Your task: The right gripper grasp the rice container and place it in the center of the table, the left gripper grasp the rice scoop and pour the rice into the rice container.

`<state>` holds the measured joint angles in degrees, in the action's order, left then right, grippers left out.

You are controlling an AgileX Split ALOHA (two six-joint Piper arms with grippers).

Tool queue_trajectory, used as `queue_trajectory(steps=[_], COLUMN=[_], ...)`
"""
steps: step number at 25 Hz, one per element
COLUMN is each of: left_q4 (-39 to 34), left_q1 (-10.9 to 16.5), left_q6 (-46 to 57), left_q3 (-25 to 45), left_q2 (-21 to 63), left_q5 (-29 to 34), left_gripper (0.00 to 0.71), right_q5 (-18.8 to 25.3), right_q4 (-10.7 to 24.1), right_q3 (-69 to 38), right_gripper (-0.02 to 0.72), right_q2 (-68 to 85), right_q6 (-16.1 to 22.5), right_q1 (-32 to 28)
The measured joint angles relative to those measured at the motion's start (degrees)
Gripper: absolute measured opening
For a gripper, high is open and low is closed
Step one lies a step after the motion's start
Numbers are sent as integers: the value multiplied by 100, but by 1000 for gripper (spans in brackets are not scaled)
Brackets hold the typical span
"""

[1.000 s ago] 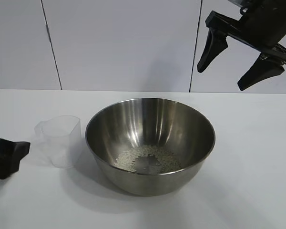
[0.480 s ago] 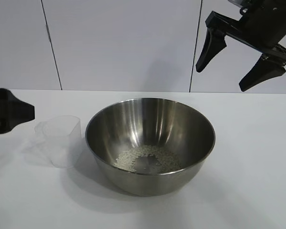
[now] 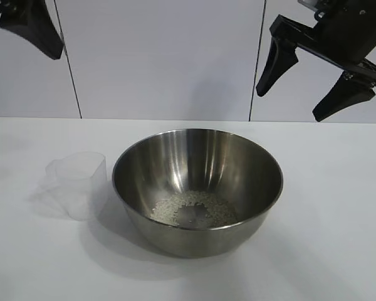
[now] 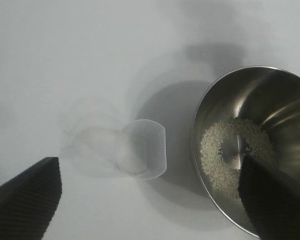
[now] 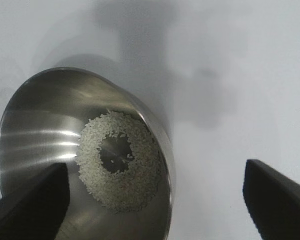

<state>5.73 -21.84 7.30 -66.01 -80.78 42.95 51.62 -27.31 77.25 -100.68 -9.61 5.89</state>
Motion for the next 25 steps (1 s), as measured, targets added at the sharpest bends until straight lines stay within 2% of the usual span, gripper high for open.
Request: queue_trajectory(steps=[4,12,25], left_q4=[436,1562,1661], left_q1=[0,7,36], left_q6=[-303,-730,-730], left_q3=[-627,-1377,-1478], left_q2=[-661,-1574,-1662], left_q5=[509,919,936], left_gripper=[693,694,694], right_q5=[3,10,13], right_q4=[-125,-385,-405], right_q3=[0,0,0], right_gripper=[652,652,652], right_q2=[0,0,0], right_q6=[-73,-194,-209], right_q1=[0,0,0])
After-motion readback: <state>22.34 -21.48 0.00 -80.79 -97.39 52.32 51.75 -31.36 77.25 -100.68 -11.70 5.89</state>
